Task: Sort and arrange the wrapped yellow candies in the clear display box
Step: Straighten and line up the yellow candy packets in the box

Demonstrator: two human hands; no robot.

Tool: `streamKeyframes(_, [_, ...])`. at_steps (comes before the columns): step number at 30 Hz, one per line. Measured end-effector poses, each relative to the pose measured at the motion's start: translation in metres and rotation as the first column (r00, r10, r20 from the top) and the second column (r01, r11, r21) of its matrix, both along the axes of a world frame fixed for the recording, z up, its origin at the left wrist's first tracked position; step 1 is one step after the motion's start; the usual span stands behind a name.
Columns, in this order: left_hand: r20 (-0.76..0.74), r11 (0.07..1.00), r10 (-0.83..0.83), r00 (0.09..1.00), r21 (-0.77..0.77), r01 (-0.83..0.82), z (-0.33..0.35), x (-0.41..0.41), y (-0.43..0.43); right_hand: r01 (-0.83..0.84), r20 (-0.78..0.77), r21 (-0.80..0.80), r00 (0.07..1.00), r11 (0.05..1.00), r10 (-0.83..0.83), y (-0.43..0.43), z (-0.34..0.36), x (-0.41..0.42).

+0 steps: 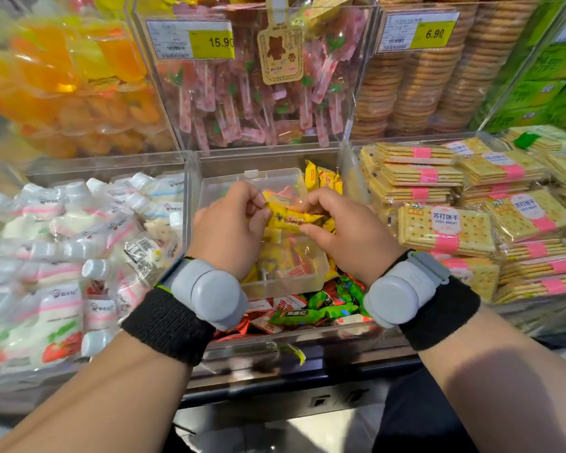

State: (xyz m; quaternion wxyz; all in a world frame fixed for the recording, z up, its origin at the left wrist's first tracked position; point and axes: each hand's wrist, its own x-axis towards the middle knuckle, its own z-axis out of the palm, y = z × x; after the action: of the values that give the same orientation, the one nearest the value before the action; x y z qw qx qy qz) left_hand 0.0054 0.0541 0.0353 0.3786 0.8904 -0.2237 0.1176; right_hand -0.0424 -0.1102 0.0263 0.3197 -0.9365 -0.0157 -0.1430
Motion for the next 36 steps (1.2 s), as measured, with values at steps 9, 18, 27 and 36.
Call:
streamKeyframes(9, [-0.006, 0.954, 0.003, 1.000, 0.301, -0.001, -0.017, 0.002, 0.011, 0.006, -0.097, -0.184, 0.995, 0.983, -0.024, 0.005, -0.011, 0.007])
streamKeyframes(18, [0.051, 0.898, -0.027, 0.998, 0.439, 0.001, -0.029, 0.004, 0.009, -0.083, -0.194, -0.331, 0.981, 0.940, 0.018, 0.006, -0.014, 0.010])
streamKeyframes(27, [0.021, 0.798, -0.070, 0.997, 0.601, 0.043, -0.032, 0.004, 0.006, -0.111, -0.221, -0.373, 0.975, 0.921, 0.028, 0.007, -0.015, 0.011])
streamKeyframes(36, [0.024, 0.729, -0.063, 0.998, 0.684, 0.029, -0.032, 0.004, 0.004, -0.104, -0.134, -0.327, 0.989, 0.939, 0.063, 0.007, -0.016, 0.010])
